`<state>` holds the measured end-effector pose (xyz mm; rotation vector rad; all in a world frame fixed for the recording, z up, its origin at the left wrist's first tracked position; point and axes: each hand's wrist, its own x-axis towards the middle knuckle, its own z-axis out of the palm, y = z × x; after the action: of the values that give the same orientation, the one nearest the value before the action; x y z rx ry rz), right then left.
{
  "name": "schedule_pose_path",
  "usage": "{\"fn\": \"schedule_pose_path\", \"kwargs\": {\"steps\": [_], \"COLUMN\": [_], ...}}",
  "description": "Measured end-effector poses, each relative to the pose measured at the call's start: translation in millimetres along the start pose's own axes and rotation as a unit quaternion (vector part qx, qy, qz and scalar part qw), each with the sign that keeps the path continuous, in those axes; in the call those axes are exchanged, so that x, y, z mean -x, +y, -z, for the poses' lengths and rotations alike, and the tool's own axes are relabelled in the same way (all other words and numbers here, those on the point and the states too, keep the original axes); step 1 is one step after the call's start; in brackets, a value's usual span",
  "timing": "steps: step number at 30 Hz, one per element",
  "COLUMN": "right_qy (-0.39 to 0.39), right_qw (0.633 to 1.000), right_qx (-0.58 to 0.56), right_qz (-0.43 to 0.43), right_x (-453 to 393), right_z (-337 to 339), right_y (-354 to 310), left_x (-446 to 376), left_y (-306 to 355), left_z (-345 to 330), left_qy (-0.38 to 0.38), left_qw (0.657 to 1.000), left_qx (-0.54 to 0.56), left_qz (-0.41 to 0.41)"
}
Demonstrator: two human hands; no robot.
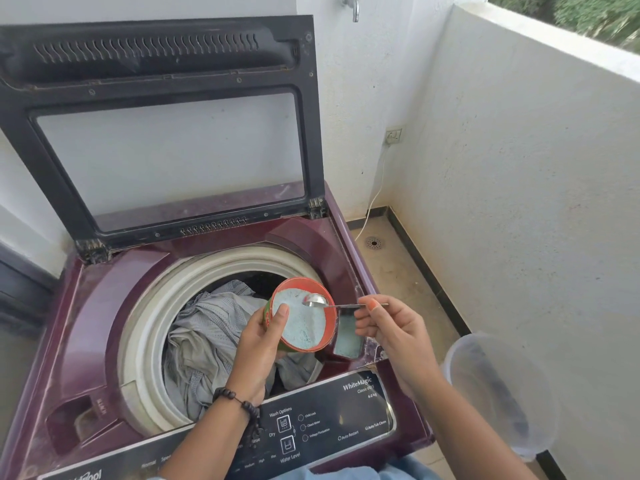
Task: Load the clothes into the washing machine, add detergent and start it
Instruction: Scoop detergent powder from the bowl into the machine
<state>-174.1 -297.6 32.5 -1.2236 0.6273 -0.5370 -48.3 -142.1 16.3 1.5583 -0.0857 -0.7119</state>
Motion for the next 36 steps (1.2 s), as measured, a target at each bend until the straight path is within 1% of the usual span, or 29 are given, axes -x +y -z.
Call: {"fn": "schedule_pose_path", "kwargs": {"steps": [5, 11, 16, 23, 26, 30, 36], "right_qy": [-0.004, -0.002, -0.012, -0.003, 0.002, 0.021, 0.018], "right_qw": [1.000, 0.999, 0.996, 0.988, 0.982, 0.973, 0.972], "right_qx": [-0.002, 0.017, 0.024, 0.009, -0.016, -0.089, -0.106], "right_qz": [-0.022, -0.043, -0.080, -0.156, -0.186, -0.210, -0.210], "right_x": [-11, -9, -8, -11, -13, -14, -13], "right_z": [-9, -4, -3, -5, -5, -2, -1], "right_y": [7, 9, 7, 3, -1, -7, -10], "left_x": [5, 4, 4, 4, 4, 5, 6], "left_y": [6, 7, 6, 6, 7, 8, 9], "left_z": [-1, -2, -1, 1, 0, -1, -2], "left_qy": [-0.002, 0.004, 0.009, 0.009, 0.004, -0.008, -0.019], "left_qw": [0.999, 0.999, 0.998, 0.999, 0.998, 0.998, 0.999], "left_qx": [0.031, 0.034, 0.063, 0.052, 0.053, 0.052, 0.039], "left_qz": [0.026, 0.025, 0.022, 0.015, 0.015, 0.015, 0.012]}}
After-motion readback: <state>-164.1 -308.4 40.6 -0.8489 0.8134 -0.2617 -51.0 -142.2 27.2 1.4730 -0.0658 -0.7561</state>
